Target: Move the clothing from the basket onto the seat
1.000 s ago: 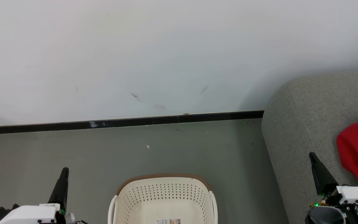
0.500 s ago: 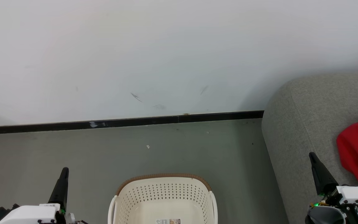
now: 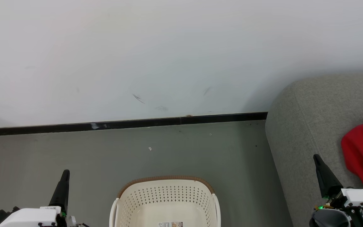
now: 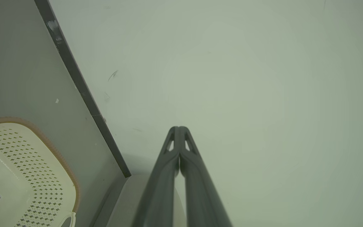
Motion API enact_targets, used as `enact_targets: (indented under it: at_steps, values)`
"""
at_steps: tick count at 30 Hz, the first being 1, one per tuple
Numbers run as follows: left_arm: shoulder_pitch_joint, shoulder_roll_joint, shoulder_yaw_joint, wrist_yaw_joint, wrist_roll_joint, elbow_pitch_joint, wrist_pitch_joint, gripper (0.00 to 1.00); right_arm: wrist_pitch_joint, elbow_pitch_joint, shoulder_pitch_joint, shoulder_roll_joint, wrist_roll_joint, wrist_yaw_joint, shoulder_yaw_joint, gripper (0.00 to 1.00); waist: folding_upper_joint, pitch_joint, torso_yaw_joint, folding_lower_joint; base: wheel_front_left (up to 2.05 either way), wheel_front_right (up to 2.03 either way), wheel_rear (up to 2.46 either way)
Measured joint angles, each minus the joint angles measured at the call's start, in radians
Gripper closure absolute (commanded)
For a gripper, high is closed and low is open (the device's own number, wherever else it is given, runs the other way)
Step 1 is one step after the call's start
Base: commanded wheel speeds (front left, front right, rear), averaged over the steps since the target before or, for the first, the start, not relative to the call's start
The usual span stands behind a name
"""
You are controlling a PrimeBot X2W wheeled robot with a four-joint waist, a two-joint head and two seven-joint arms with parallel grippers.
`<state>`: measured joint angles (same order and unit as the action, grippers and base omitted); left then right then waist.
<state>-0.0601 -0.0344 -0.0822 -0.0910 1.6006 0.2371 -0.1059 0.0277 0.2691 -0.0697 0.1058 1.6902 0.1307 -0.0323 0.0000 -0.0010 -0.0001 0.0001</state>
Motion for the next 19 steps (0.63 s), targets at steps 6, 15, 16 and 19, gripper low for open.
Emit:
enact_targets:
  at_steps: [6, 15, 16, 19]
  values:
    - [0.0, 0.0, 0.0, 0.0, 0.0, 0.0, 0.0, 1.0, 0.0, 0.0, 0.0, 0.0, 0.0, 0.0, 0.0, 1.0, 0.0, 0.0, 0.0, 0.0, 0.0, 0.0, 0.0]
    - [0.0, 0.0, 0.0, 0.0, 0.0, 0.0, 0.0, 1.0, 0.0, 0.0, 0.0, 0.0, 0.0, 0.0, 0.0, 1.0, 0.0, 0.0, 0.0, 0.0, 0.0, 0.0, 0.0]
    - [0.0, 0.0, 0.0, 0.0, 0.0, 0.0, 0.0, 1.0, 0.0, 0.0, 0.0, 0.0, 0.0, 0.0, 0.0, 1.0, 0.0, 0.0, 0.0, 0.0, 0.0, 0.0, 0.0]
    - [0.0, 0.0, 0.0, 0.0, 0.0, 0.0, 0.0, 1.0, 0.0, 0.0, 0.0, 0.0, 0.0, 0.0, 0.0, 1.0, 0.0, 0.0, 0.0, 0.0, 0.0, 0.0, 0.0]
